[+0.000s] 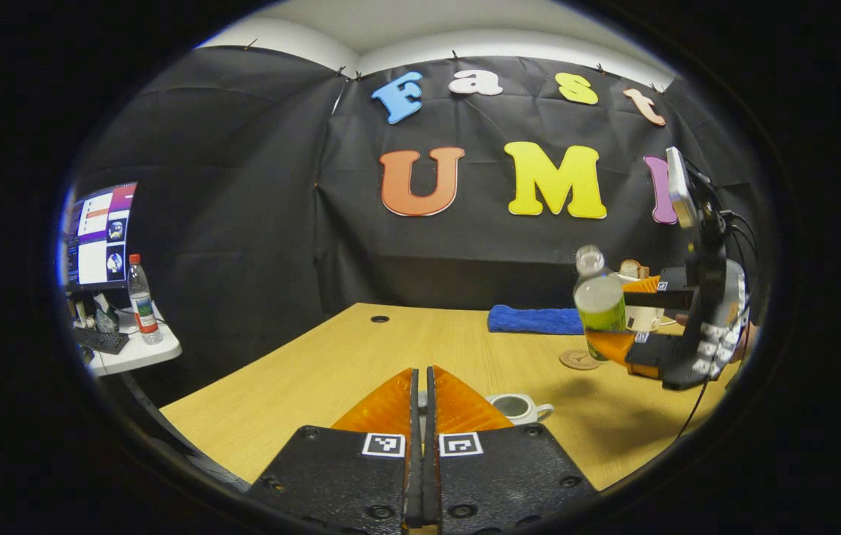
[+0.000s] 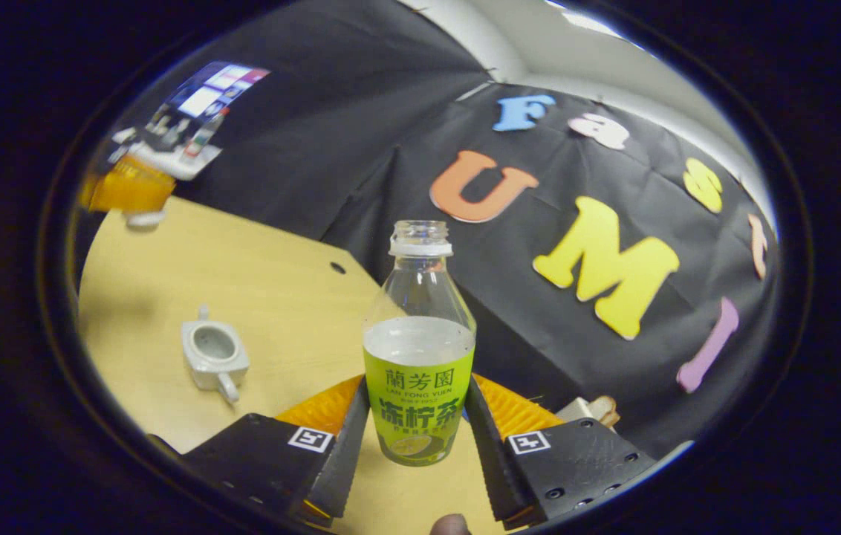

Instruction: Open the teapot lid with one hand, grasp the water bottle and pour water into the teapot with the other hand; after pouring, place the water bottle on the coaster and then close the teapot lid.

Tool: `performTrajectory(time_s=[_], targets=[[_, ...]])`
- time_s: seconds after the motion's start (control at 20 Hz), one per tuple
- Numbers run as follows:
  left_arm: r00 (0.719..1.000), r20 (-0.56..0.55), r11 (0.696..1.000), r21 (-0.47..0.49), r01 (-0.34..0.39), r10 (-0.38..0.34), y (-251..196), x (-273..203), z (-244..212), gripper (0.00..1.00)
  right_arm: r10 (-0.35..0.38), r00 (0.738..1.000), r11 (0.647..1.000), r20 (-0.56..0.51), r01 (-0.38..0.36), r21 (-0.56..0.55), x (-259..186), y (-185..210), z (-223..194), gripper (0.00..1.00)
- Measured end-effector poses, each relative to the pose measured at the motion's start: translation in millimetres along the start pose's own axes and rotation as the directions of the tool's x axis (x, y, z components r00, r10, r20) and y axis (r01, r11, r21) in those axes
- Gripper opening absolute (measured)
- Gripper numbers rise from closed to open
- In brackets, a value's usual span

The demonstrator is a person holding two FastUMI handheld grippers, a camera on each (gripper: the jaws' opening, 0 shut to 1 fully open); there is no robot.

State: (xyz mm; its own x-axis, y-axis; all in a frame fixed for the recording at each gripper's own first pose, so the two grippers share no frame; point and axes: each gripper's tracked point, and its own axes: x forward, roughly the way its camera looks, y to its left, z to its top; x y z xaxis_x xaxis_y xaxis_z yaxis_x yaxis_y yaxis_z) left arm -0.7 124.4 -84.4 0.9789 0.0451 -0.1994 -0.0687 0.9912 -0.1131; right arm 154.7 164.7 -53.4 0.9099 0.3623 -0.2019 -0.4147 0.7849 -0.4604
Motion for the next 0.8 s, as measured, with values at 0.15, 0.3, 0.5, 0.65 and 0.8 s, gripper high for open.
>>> performTrajectory(time_s=[0.15, 0.3, 0.5, 0.65, 0.8], targets=[[1.000, 0.005, 1.000, 0.003, 0.013, -0.013, -4, 0, 2, 0.03, -0.028, 1.000, 0.945, 0.002, 0.026, 0.327, 34, -53, -4, 0.70], [1.000, 0.007, 1.000, 0.001, 0.009, -0.009, -2, -2, 2, 0.02, -0.055, 0.998, 0.881, -0.039, 0.067, 0.468, 68, -80, -27, 0.70], [1.000, 0.000, 1.000, -0.002, 0.005, -0.005, 1, 0, -1, 0.02, -0.046, 0.996, 0.866, -0.076, 0.078, 0.494, 106, -68, -58, 0.70], [1.000, -0.008, 1.000, -0.001, 0.007, -0.007, 0, 2, -4, 0.03, -0.045, 0.991, 0.860, -0.123, 0.101, 0.501, 113, -64, -76, 0.70], [1.000, -0.017, 1.000, -0.002, 0.004, -0.004, 2, 3, -7, 0.03, -0.045, 0.990, 0.856, -0.130, 0.106, 0.506, 117, -58, -83, 0.71]])
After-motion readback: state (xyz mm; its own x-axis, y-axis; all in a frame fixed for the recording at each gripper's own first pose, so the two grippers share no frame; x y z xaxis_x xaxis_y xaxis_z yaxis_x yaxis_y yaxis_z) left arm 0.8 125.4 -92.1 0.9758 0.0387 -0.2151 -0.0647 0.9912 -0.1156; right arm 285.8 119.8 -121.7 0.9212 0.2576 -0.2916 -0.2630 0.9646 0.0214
